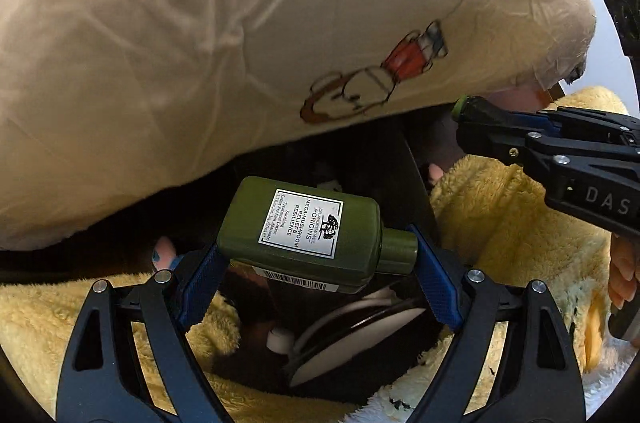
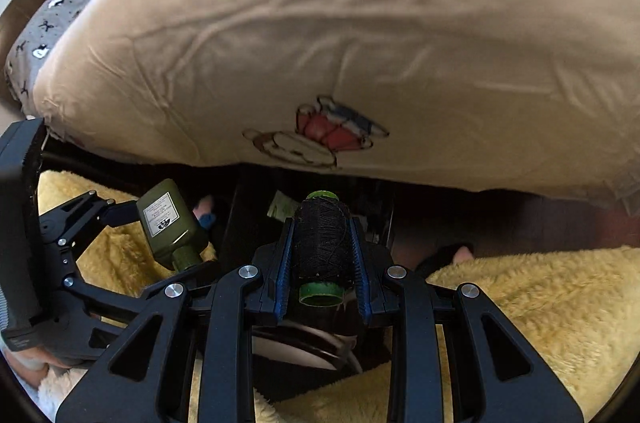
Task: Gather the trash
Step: 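Lower both held items into the bin and open both grippers, then return both tools to the bed and grasp the grey cloth with right gripper, then grasp the white tape roll with left gripper while right holds the grey cloth, then drop the tape roll and grey cloth into the bin, opening both grippers, then grasp the pink-lid tin with right gripper while left grasps the blue packet, then carry the tin and blue packet down to the bin and open both grippers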
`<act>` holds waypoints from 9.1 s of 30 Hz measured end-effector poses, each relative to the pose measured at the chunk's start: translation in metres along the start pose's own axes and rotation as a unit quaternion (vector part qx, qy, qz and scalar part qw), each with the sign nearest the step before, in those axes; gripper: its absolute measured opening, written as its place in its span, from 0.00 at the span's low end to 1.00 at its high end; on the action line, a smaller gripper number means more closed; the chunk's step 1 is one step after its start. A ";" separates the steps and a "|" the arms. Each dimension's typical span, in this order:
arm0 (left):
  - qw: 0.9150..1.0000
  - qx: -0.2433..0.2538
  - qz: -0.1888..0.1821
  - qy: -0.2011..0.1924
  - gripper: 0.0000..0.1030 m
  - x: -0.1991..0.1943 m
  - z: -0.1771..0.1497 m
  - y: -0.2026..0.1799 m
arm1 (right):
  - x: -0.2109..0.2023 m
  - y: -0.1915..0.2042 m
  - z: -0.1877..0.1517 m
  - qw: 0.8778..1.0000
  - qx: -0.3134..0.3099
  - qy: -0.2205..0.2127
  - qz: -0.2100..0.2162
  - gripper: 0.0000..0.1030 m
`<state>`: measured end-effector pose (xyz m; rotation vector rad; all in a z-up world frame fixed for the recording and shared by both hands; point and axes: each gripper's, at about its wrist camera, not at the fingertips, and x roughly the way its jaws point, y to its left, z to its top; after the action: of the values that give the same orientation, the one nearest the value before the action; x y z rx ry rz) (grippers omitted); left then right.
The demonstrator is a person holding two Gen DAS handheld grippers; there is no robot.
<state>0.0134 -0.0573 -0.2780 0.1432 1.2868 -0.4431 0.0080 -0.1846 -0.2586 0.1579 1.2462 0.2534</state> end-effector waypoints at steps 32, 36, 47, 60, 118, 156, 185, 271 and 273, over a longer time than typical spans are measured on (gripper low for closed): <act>1.000 -0.014 -0.010 -0.021 0.92 -0.018 0.010 0.013 | -0.034 -0.017 0.022 0.998 0.032 -0.049 -0.004 0.68; 0.998 -0.015 -0.004 -0.054 0.92 -0.043 0.017 0.015 | -0.056 -0.019 0.028 0.996 0.026 -0.079 -0.013 0.71; 0.990 -0.018 0.031 -0.133 0.92 -0.099 0.049 0.023 | -0.100 -0.028 0.064 0.987 0.011 -0.156 -0.043 0.73; 0.973 -0.035 0.087 -0.211 0.92 -0.139 0.113 0.055 | -0.116 -0.007 0.146 0.973 -0.025 -0.227 -0.034 0.73; 0.977 0.008 0.024 -0.211 0.31 -0.108 0.227 -0.003 | -0.131 -0.038 0.122 0.966 -0.023 -0.250 -0.056 0.10; 0.998 -0.022 -0.039 0.040 0.31 0.018 -0.008 0.012 | 0.033 0.012 -0.012 0.998 -0.017 0.063 0.014 0.11; 0.995 -0.014 0.013 -0.103 0.90 -0.084 0.036 0.017 | -0.083 -0.011 0.034 0.992 0.015 -0.126 0.012 0.92; 0.976 0.017 0.021 -0.215 0.35 -0.131 0.066 0.019 | -0.115 0.004 0.062 0.977 -0.058 -0.200 -0.039 0.69; 0.978 0.020 0.018 -0.206 0.35 -0.128 0.053 0.015 | -0.111 0.007 0.053 0.979 -0.056 -0.190 -0.036 0.69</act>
<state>0.0405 -0.0314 -0.1438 0.1015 0.8679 -0.4408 0.0247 -0.2076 -0.1391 0.0596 0.8534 0.2184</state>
